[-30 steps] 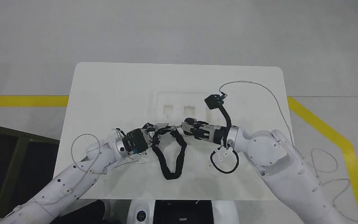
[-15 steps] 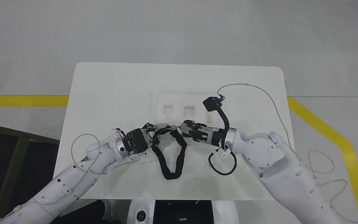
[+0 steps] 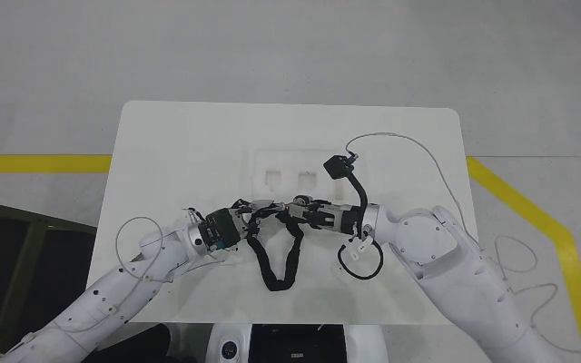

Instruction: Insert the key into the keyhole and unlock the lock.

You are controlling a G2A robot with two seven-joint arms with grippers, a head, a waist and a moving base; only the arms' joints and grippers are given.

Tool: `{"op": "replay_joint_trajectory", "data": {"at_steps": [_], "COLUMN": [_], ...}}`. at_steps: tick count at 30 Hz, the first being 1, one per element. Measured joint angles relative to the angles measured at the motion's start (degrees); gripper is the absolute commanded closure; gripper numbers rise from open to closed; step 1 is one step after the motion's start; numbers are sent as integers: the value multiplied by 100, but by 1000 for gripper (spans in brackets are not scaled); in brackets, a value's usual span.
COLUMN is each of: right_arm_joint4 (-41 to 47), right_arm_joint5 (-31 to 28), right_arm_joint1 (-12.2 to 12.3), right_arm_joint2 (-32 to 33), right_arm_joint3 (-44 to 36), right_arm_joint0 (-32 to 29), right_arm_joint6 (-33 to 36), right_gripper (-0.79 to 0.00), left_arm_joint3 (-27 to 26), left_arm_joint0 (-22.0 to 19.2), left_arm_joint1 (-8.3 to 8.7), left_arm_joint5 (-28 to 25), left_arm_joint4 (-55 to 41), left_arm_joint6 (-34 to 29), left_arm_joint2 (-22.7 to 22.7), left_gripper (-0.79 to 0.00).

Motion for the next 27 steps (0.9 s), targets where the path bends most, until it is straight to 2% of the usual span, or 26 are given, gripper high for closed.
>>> {"op": "replay_joint_trajectory", "data": {"at_steps": [1,2,3,4,12,19,20,21,23,27], "right_arm_joint4": [1,1,6,15,26,-139,-156,-181,-222,-194], "right_arm_joint5": [-4,-10,-14,-19,-58,-255,-340,-421,-628,-980], "right_arm_joint1": [-7,-16,-22,-30,-36,64,84,98,124,146], "right_arm_joint2": [-15,-34,-45,-56,50,566,668,738,866,999], "right_arm_joint3": [13,29,41,56,-5,-261,-288,-301,-308,-262], "right_arm_joint0": [11,26,36,48,39,-246,-321,-375,-487,-624], "right_arm_joint6": [-7,-14,-19,-22,-21,-33,-36,-40,-47,-94], "right_gripper": [-305,-360,-539,-785,-785,-785,-594,-360,0,0], "left_arm_joint3": [0,0,0,0,0,0,0,0,0,0], "left_arm_joint0": [0,0,0,0,0,0,0,0,0,0], "left_arm_joint1": [0,0,0,0,0,0,0,0,0,0], "left_arm_joint5": [0,0,0,0,0,0,0,0,0,0], "left_arm_joint4": [0,0,0,0,0,0,0,0,0,0], "left_arm_joint6": [0,0,0,-1,-1,-1,-1,-1,-1,-1], "left_arm_joint2": [0,0,0,0,0,0,0,0,0,0], "left_gripper": [0,0,0,0,0,0,0,0,0,0]}}
